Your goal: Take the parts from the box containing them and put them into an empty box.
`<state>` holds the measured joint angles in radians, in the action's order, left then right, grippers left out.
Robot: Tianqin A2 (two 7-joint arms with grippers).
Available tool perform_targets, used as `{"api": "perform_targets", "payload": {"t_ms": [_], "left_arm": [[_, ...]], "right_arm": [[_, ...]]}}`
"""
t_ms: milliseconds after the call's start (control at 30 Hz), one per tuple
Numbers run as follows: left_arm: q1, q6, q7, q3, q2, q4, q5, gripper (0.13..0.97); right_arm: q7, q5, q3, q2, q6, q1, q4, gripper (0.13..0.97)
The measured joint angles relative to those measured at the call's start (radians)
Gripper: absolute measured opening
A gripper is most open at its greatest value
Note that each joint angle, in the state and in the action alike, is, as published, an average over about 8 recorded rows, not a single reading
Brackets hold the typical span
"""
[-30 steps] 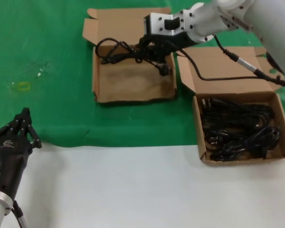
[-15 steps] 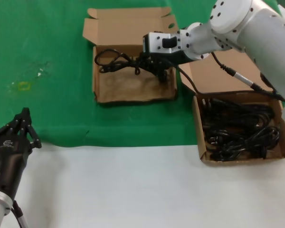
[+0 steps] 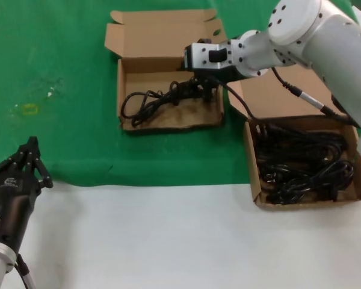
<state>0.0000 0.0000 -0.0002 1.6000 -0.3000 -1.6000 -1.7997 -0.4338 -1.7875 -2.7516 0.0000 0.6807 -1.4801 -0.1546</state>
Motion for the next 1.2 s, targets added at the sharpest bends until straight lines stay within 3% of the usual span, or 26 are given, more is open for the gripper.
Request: {"api": "perform_targets", "payload": {"t_ms": [200, 400, 533, 700, 800, 933, 1200], "left_arm": [[0.000, 0.000, 0.000, 0.000, 0.000, 0.000, 0.000, 0.144], [0.000, 0.000, 0.000, 0.000, 0.000, 0.000, 0.000, 0.144], [0.000, 0.000, 0.000, 0.000, 0.000, 0.000, 0.000, 0.144], [0.000, 0.000, 0.000, 0.000, 0.000, 0.000, 0.000, 0.144], [0.000, 0.000, 0.000, 0.000, 0.000, 0.000, 0.000, 0.144], [0.000, 0.000, 0.000, 0.000, 0.000, 0.000, 0.000, 0.144], [0.000, 0.000, 0.000, 0.000, 0.000, 0.000, 0.000, 0.173]], "right_arm": [[-0.050, -0.045, 0.059, 0.000, 0.023, -0.027, 0.039, 0.274], [-0.142, -0.096, 0.247, 0.031, 0.083, -0.040, 0.068, 0.372], [-0.164, -0.138, 0.395, 0.105, 0.121, 0.010, -0.019, 0.431], [-0.151, -0.175, 0.511, 0.189, 0.143, 0.088, -0.149, 0.568], [-0.149, -0.182, 0.531, 0.203, 0.146, 0.103, -0.172, 0.650], [-0.148, -0.184, 0.534, 0.206, 0.147, 0.106, -0.175, 0.650], [-0.142, -0.182, 0.541, 0.207, 0.137, 0.122, -0.190, 0.827]]}}
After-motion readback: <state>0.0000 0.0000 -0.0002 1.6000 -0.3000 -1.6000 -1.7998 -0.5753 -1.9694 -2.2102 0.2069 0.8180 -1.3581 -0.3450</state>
